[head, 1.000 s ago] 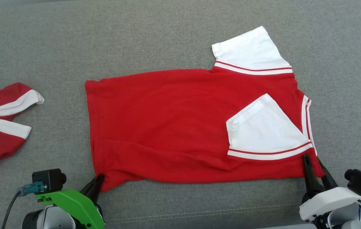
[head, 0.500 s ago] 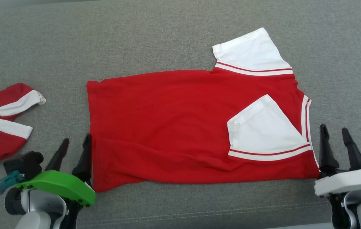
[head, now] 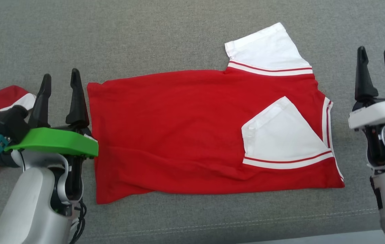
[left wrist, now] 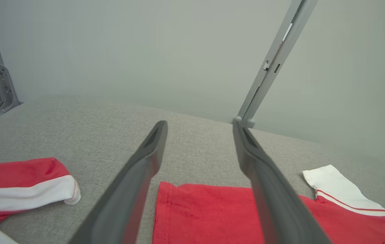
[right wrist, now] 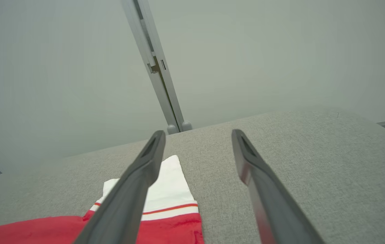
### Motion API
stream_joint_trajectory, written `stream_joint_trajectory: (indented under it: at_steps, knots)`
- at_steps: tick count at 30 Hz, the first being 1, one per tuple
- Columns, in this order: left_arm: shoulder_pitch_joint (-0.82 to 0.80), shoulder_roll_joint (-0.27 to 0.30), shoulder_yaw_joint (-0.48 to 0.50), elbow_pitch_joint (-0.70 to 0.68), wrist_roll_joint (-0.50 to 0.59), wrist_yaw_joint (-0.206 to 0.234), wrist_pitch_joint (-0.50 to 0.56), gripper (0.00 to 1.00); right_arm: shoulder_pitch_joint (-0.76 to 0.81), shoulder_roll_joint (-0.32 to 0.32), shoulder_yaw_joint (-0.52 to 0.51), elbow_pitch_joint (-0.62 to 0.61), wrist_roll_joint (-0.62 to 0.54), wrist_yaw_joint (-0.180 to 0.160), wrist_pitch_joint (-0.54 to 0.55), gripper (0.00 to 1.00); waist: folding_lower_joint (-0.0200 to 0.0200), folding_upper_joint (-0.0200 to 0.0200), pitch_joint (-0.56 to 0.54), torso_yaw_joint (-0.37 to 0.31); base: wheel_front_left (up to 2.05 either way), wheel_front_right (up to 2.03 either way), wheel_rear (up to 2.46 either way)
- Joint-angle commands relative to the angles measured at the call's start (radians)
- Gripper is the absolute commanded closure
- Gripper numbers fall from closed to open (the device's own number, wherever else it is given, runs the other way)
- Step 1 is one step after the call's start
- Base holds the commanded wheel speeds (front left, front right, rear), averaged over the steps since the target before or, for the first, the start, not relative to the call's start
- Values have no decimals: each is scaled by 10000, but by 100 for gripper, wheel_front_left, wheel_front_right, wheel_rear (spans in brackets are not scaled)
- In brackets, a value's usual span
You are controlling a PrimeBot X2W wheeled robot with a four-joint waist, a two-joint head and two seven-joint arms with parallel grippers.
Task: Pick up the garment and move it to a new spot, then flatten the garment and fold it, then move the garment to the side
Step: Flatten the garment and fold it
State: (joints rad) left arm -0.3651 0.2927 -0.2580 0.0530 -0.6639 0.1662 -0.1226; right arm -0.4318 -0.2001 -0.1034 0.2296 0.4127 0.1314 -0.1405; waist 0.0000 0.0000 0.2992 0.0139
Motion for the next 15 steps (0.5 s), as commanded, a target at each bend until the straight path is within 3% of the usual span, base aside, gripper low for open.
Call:
stream_joint_trajectory:
  at_steps: [1,15]
  knots:
    - [-373,-73,-52,272,-49,-142,37,0,-485,-183,124,338,-7,-13,39,0,0,0,173,135,0,0,0]
    - [-2704,-478,-1201,2853,-746,-1415,2348,0,-4261,-1453,1703,3959,101,-10,529,0,0,0,1573,1285,0,0,0]
